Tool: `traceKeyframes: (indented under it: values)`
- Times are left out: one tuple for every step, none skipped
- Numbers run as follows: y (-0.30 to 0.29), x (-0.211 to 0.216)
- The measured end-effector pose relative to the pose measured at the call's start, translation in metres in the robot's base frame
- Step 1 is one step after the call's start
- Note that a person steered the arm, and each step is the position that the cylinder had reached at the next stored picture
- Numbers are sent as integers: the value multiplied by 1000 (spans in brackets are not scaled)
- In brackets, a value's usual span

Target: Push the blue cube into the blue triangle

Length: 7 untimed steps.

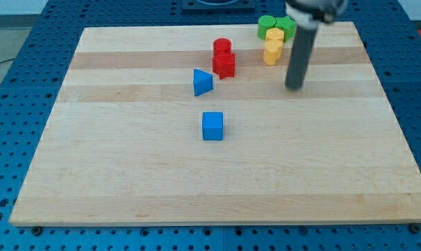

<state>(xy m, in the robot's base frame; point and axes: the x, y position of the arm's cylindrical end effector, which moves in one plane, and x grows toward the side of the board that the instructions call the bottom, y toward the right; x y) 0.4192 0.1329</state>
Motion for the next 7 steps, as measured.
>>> traceKeyframes:
  values:
    - [-58, 88]
    - [-121, 98]
    - [-132, 83]
    - [-131, 48]
    - [-138, 8]
    - [-140, 29]
    - [-154, 55]
